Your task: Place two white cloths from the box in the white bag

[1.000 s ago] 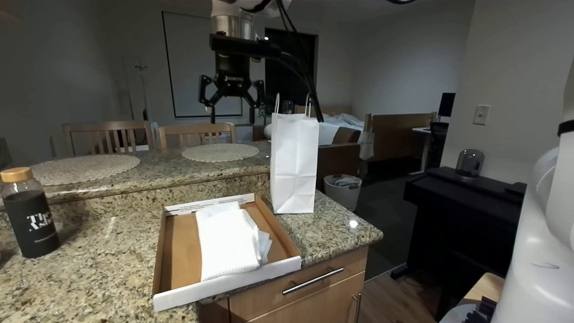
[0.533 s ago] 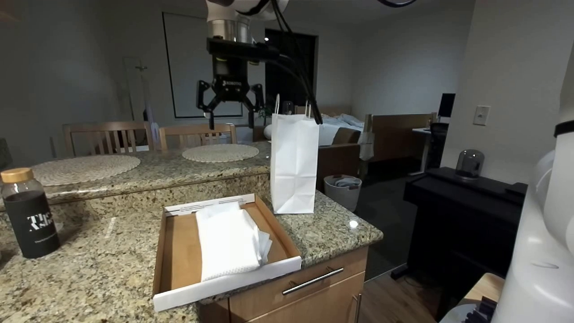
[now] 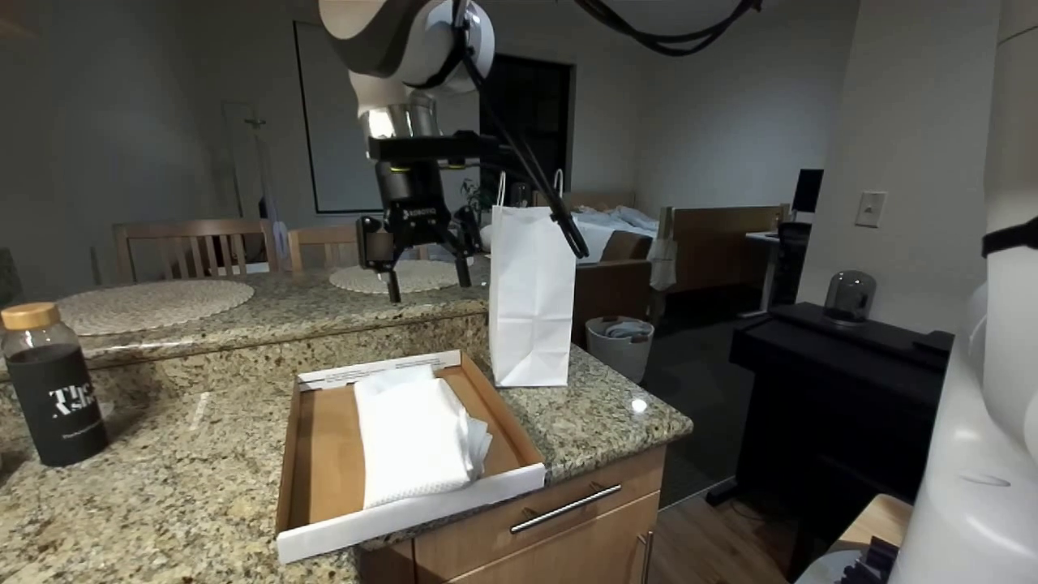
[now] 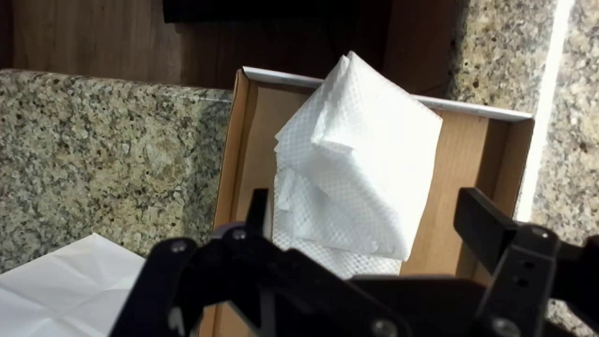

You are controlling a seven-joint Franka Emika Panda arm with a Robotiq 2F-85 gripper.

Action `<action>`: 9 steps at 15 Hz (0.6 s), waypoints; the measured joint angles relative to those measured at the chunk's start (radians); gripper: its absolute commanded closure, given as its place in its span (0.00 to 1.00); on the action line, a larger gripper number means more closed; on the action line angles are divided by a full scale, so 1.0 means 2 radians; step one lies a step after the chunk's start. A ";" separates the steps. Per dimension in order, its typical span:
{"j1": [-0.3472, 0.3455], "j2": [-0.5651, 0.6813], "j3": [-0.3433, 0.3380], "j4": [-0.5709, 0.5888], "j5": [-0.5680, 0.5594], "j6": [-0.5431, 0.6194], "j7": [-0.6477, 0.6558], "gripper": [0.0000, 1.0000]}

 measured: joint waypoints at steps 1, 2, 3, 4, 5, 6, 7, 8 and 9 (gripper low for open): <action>0.001 0.006 0.004 -0.001 0.000 -0.002 0.000 0.00; 0.002 0.012 0.008 -0.002 0.001 -0.002 0.000 0.00; 0.003 0.017 0.012 -0.003 0.002 -0.002 0.000 0.00; 0.003 0.022 0.015 -0.003 0.003 0.002 0.000 0.00; 0.004 0.025 0.018 -0.004 0.005 0.008 0.000 0.00; 0.005 0.027 0.020 -0.008 0.005 0.026 0.000 0.00; 0.005 0.026 0.022 -0.014 0.005 0.056 0.000 0.00; 0.006 0.025 0.022 -0.024 0.005 0.095 0.000 0.00; 0.007 0.023 0.022 -0.036 0.004 0.136 0.000 0.00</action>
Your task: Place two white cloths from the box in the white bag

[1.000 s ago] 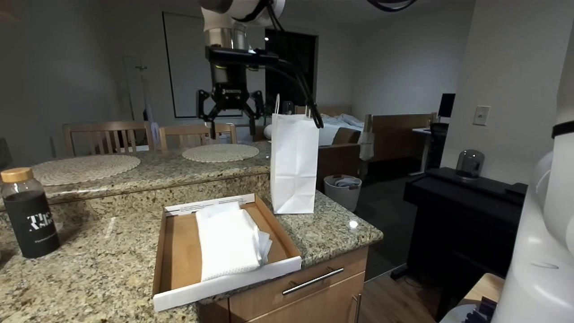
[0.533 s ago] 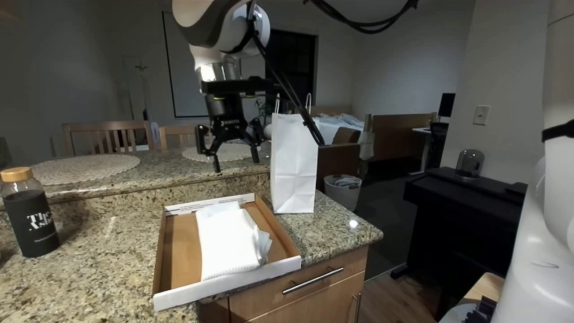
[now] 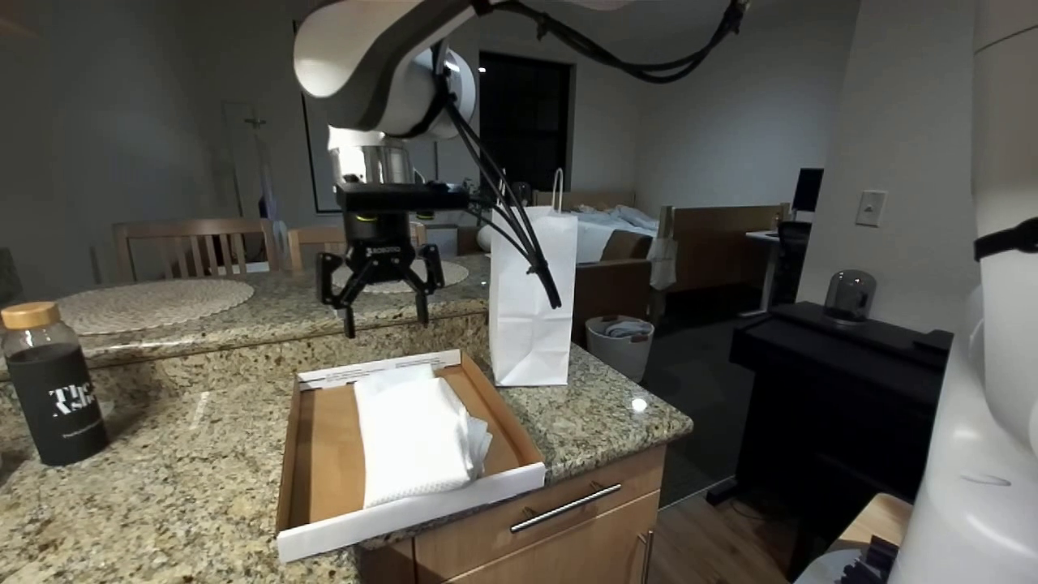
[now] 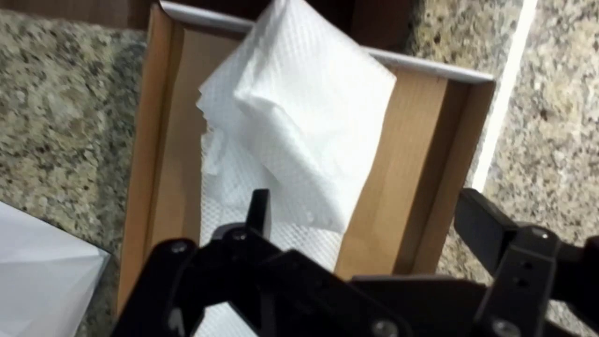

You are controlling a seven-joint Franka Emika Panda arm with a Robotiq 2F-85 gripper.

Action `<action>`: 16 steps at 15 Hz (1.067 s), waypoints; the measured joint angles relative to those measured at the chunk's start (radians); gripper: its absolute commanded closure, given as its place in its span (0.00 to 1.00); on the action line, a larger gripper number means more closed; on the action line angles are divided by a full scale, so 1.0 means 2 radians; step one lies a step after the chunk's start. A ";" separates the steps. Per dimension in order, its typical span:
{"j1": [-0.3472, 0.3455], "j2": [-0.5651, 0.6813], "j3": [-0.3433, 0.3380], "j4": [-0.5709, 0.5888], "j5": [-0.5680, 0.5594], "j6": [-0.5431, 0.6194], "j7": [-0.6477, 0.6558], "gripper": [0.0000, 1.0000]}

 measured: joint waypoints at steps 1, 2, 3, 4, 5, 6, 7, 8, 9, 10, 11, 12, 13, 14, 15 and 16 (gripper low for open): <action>0.000 -0.003 0.000 -0.012 0.000 0.039 0.000 0.00; 0.000 -0.006 -0.001 -0.023 0.000 0.065 0.000 0.00; 0.000 -0.010 -0.002 -0.030 0.000 0.075 0.000 0.00; 0.000 -0.014 -0.002 -0.033 0.000 0.077 0.000 0.00; 0.000 -0.017 -0.002 -0.035 0.000 0.077 0.000 0.00; 0.000 -0.018 -0.002 -0.036 0.000 0.077 0.000 0.00; 0.000 -0.018 -0.002 -0.035 0.000 0.077 0.000 0.00; 0.000 -0.017 -0.001 -0.035 0.000 0.077 0.000 0.00; 0.000 -0.013 0.000 -0.035 0.000 0.076 0.000 0.00; 0.001 -0.006 0.000 -0.036 0.000 0.076 0.000 0.00; 0.001 0.003 0.001 -0.037 0.000 0.076 0.000 0.00; 0.001 0.014 0.001 -0.037 0.000 0.076 0.000 0.00; 0.001 0.026 0.001 -0.037 0.000 0.077 0.000 0.00; 0.001 0.037 0.000 -0.037 0.000 0.077 0.000 0.00; 0.001 0.048 -0.001 -0.037 0.000 0.077 0.000 0.00; 0.001 0.059 -0.003 -0.037 -0.001 0.077 0.000 0.00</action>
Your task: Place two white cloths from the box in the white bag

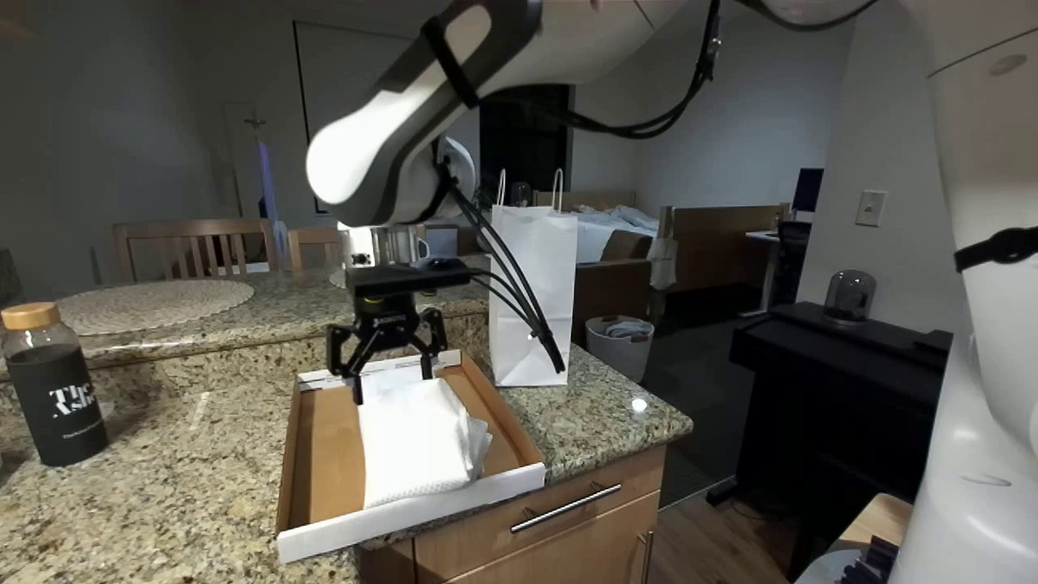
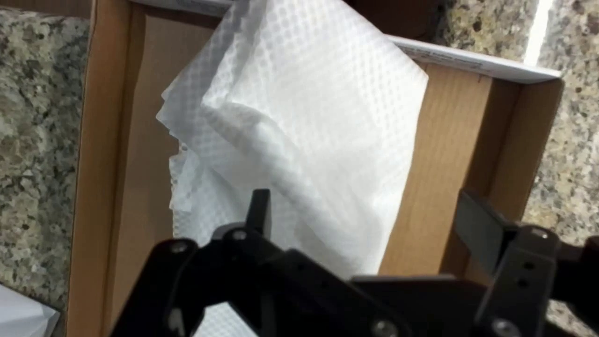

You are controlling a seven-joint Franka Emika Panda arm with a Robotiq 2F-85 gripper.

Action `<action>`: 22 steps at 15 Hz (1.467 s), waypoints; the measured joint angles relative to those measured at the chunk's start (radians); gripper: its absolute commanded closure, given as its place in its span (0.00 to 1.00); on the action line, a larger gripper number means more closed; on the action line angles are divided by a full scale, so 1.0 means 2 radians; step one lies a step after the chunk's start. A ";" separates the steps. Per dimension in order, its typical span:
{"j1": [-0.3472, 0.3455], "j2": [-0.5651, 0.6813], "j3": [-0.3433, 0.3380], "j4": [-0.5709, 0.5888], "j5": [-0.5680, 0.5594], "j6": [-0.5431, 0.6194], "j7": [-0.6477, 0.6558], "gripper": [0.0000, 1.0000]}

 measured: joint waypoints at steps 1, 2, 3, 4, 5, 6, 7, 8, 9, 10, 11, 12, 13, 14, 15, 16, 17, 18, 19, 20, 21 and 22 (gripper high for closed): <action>0.000 0.013 -0.002 0.002 -0.001 -0.001 0.000 0.00; 0.000 0.026 -0.004 0.004 -0.001 -0.002 0.000 0.00; 0.000 0.040 -0.006 0.008 -0.001 -0.005 0.000 0.00; 0.000 0.053 -0.008 0.013 -0.001 -0.008 0.000 0.00; 0.001 0.067 -0.009 0.018 -0.001 -0.011 -0.001 0.00; 0.001 0.082 -0.010 0.026 -0.001 -0.016 -0.002 0.00; 0.001 0.096 -0.011 0.037 -0.001 -0.023 -0.004 0.00; 0.001 0.110 -0.011 0.048 -0.001 -0.029 -0.009 0.00; 0.001 0.121 -0.011 0.059 -0.001 -0.032 -0.013 0.00; 0.001 0.130 -0.011 0.070 0.000 -0.032 -0.015 0.00; 0.001 0.137 -0.011 0.079 0.000 -0.032 -0.016 0.00; 0.001 0.143 -0.012 0.086 0.000 -0.032 -0.016 0.23; 0.001 0.146 -0.012 0.092 0.000 -0.030 -0.016 0.26; 0.002 0.150 -0.014 0.096 0.000 -0.027 -0.016 0.32; 0.002 0.153 -0.015 0.099 0.000 -0.025 -0.016 0.39; 0.004 0.155 -0.017 0.101 0.000 -0.025 -0.016 0.44; 0.005 0.156 -0.018 0.103 0.000 -0.025 -0.016 0.51; 0.006 0.157 -0.020 0.106 0.000 -0.026 -0.016 0.57; 0.007 0.158 -0.020 0.109 0.002 -0.028 -0.016 0.62; 0.007 0.159 -0.020 0.112 0.005 -0.031 -0.016 0.69; 0.006 0.159 -0.021 0.115 0.010 -0.036 -0.016 0.76; 0.005 0.160 -0.022 0.120 0.018 -0.043 -0.016 0.83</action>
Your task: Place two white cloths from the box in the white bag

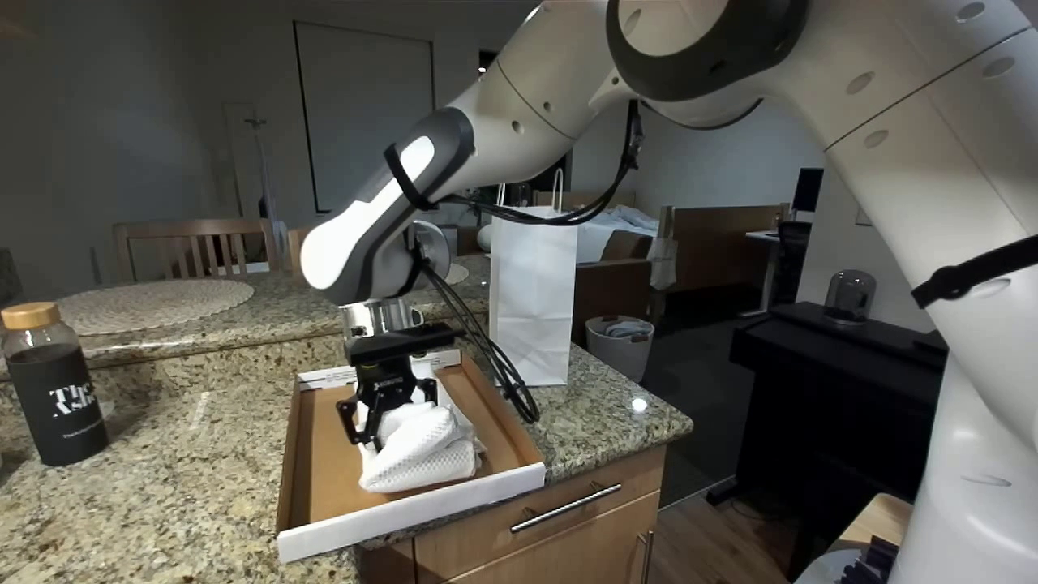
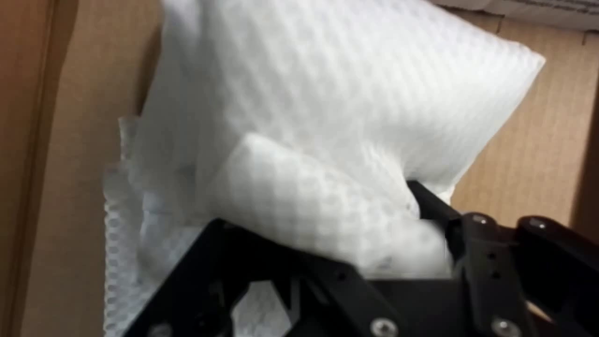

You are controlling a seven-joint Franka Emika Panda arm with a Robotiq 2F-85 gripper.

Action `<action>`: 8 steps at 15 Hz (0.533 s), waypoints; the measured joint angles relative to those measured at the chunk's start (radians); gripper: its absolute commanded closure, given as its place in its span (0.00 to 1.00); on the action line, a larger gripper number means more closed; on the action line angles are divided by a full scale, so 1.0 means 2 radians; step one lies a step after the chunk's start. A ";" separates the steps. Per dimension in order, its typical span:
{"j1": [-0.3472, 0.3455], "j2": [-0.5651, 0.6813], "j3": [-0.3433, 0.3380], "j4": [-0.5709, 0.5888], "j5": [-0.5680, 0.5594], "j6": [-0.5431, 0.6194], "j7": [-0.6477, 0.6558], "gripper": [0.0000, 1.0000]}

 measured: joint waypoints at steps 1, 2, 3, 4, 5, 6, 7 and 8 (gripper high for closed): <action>-0.003 0.001 0.000 0.005 0.010 -0.010 0.000 0.88; -0.007 0.003 0.000 0.012 0.023 -0.021 -0.001 0.91; -0.012 0.005 0.000 0.017 0.038 -0.031 -0.003 0.93; -0.017 0.005 0.000 0.021 0.053 -0.039 -0.005 0.96; -0.023 0.005 0.000 0.023 0.067 -0.045 -0.006 0.91; -0.029 0.005 0.000 0.024 0.079 -0.050 -0.008 0.91; -0.035 0.005 0.000 0.025 0.090 -0.054 -0.011 0.91; -0.040 0.005 0.000 0.025 0.100 -0.061 -0.015 0.91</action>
